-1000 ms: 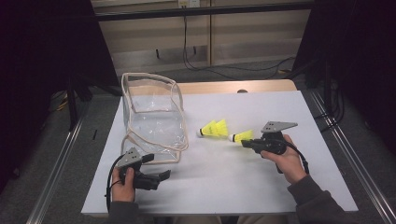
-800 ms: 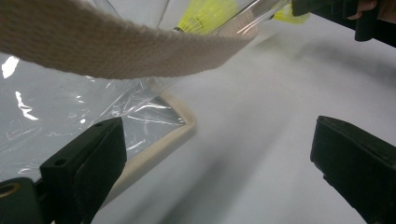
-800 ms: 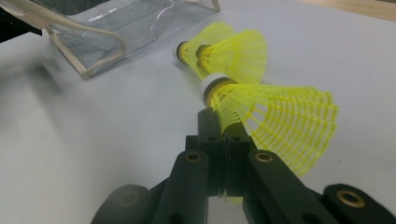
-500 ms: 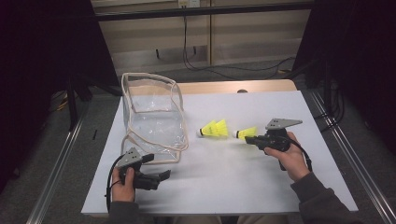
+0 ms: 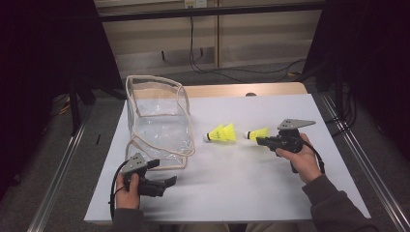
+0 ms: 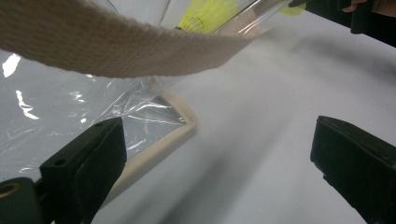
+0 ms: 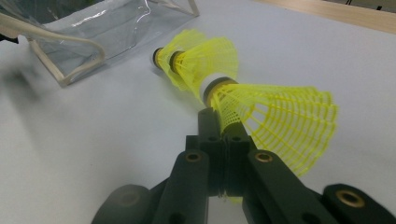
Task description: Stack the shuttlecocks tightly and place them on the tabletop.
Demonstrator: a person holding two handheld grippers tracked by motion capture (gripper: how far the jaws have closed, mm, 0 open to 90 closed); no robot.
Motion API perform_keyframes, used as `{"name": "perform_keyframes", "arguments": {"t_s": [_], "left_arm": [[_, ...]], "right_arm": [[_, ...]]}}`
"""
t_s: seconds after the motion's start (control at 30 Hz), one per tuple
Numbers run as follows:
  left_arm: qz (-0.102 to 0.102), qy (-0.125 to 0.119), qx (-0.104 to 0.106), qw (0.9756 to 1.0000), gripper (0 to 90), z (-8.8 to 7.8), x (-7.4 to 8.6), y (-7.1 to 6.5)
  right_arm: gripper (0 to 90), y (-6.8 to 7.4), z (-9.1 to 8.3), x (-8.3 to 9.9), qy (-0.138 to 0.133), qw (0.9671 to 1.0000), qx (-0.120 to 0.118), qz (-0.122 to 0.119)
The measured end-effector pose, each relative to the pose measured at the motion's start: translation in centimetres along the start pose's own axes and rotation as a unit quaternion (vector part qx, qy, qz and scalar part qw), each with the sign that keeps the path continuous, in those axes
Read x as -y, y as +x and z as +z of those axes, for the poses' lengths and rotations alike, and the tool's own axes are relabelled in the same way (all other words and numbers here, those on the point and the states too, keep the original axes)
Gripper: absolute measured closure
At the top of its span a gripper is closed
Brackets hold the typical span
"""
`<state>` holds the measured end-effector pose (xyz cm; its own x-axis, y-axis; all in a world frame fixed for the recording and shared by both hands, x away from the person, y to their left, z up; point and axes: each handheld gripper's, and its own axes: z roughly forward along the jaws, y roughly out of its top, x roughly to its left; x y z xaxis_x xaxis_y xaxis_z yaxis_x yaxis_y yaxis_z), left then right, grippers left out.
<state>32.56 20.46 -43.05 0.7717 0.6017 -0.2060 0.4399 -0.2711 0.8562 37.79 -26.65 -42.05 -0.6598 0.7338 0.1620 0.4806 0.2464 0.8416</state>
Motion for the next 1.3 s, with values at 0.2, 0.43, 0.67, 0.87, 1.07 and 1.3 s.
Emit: {"name": "perform_keyframes", "arguments": {"t_s": [0.2, 0.43, 0.67, 0.87, 1.07, 1.3], "left_arm": [[0.000, 0.000, 0.000, 1.0000, 3.6, 0.0, 0.0, 0.0], [0.000, 0.000, 0.001, 1.0000, 3.6, 0.0, 0.0, 0.0], [0.000, 0.001, 0.000, 1.0000, 3.6, 0.0, 0.0, 0.0], [0.000, 0.000, 0.001, 1.0000, 3.6, 0.0, 0.0, 0.0], [0.000, 0.000, 0.001, 1.0000, 3.6, 0.0, 0.0, 0.0], [0.000, 0.000, 0.002, 1.0000, 3.6, 0.0, 0.0, 0.0]], "right_arm": [[89.3, -0.1, 0.2, -0.3, 0.001, 1.0000, 0.005, -0.001], [89.3, -0.1, 0.5, -0.8, 0.004, 0.9999, 0.010, -0.009], [89.3, -0.3, 1.0, -1.0, 0.002, 0.9999, 0.015, -0.008], [89.3, -0.3, 1.4, -1.1, 0.007, 0.9998, 0.014, -0.010], [89.2, -0.2, 1.9, -1.1, 0.008, 0.9998, 0.014, -0.008], [89.2, -0.2, 2.5, -1.2, 0.013, 0.9998, 0.010, -0.012]]}}
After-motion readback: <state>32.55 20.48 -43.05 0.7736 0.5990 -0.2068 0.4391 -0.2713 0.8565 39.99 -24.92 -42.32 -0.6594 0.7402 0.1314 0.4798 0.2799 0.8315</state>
